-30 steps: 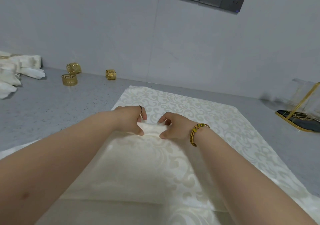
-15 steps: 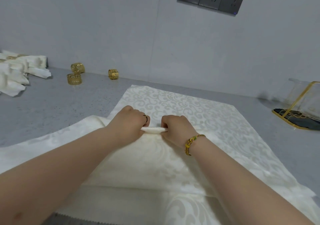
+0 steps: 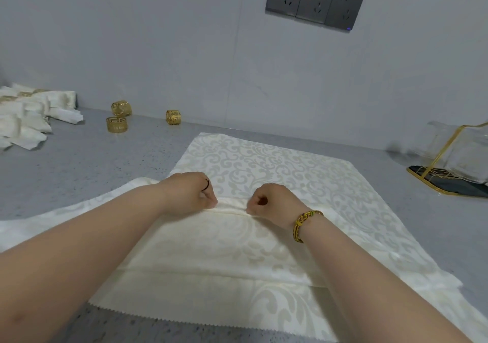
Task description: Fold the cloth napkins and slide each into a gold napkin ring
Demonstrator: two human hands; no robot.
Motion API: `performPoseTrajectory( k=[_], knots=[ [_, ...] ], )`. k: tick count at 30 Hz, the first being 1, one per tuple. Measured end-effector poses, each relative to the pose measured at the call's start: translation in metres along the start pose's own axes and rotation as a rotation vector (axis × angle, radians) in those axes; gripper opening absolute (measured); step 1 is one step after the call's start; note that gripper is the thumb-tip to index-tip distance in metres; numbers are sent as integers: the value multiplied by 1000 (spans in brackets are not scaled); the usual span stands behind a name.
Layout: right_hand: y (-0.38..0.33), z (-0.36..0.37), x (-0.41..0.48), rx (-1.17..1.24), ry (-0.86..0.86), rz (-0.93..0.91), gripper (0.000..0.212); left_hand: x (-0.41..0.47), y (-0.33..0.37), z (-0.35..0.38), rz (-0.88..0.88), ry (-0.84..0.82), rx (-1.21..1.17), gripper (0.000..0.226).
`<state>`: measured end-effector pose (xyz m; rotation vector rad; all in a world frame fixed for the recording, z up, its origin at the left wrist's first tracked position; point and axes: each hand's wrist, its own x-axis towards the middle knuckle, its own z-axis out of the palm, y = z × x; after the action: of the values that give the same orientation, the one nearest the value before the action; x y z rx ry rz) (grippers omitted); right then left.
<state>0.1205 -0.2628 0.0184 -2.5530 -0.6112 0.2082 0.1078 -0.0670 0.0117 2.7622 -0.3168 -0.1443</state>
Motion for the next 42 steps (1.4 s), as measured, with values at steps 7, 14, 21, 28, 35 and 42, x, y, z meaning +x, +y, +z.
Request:
performPoseTrajectory(
  k=[7, 14, 21, 28, 35, 42],
  knots=[
    [-11, -14, 10, -240, -126, 99, 36, 11, 5, -7, -48, -39, -3, 34],
    [-24, -15, 12, -388, -155, 23, 19, 13, 13, -11, -18, -34, 109, 16],
    [-14, 1, -10, -489, 44, -191, 14, -19, 6, 8, 161, 335, 134, 11],
    [-7, 14, -34, -435, 34, -212, 25, -39, 9, 15, 231, 293, 275, 29],
    [-13, -3, -42, -74, -88, -37, 13, -44, 5, 3, 10, -16, 3, 19],
    [-26, -10, -23, -214, -249, 103, 36, -31, 12, -5, -72, -79, -53, 45]
  ],
)
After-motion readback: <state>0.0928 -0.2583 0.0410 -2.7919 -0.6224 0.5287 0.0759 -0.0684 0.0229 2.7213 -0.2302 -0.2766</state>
